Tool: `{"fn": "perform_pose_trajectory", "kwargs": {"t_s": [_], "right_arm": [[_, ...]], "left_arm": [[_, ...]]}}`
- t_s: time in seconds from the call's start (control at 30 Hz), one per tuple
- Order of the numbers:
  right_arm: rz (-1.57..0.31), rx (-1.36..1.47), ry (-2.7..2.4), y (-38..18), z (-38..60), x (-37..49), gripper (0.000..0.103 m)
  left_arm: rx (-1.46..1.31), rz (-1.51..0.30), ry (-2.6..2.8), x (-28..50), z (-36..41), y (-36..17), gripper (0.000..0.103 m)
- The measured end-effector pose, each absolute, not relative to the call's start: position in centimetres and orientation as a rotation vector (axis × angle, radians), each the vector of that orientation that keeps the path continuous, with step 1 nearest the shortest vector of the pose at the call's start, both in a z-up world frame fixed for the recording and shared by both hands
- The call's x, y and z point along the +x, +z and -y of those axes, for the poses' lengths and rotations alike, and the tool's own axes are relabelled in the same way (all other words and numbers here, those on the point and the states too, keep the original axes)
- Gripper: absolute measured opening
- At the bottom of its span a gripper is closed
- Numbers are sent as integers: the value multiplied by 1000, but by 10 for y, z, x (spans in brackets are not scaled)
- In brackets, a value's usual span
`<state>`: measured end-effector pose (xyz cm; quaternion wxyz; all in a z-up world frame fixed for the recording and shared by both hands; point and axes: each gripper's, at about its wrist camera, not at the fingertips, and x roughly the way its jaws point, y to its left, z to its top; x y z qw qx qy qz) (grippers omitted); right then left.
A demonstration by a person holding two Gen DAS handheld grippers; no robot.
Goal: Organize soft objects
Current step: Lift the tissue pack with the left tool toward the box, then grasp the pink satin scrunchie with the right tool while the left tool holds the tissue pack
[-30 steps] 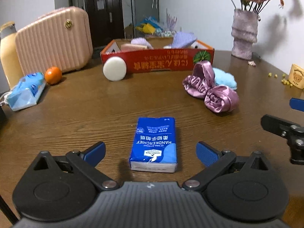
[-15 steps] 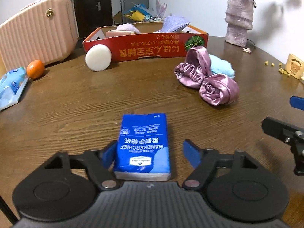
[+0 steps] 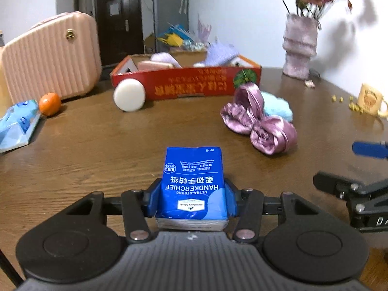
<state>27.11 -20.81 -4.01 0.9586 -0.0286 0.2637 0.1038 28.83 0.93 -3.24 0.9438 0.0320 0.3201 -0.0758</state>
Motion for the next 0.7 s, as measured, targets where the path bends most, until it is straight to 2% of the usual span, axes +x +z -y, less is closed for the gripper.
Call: {"fn": "perform_pose_trajectory", "kwargs": {"t_s": [0.37,0.7], "right_arm": [[-534,30,229,-37,207,302,103],[-574,62,185,-46,194,356,103]], "left_arm": [[12,-541,-81,280,-31,-13,53],[11,-518,-62,278,-36,-10,53]]}}
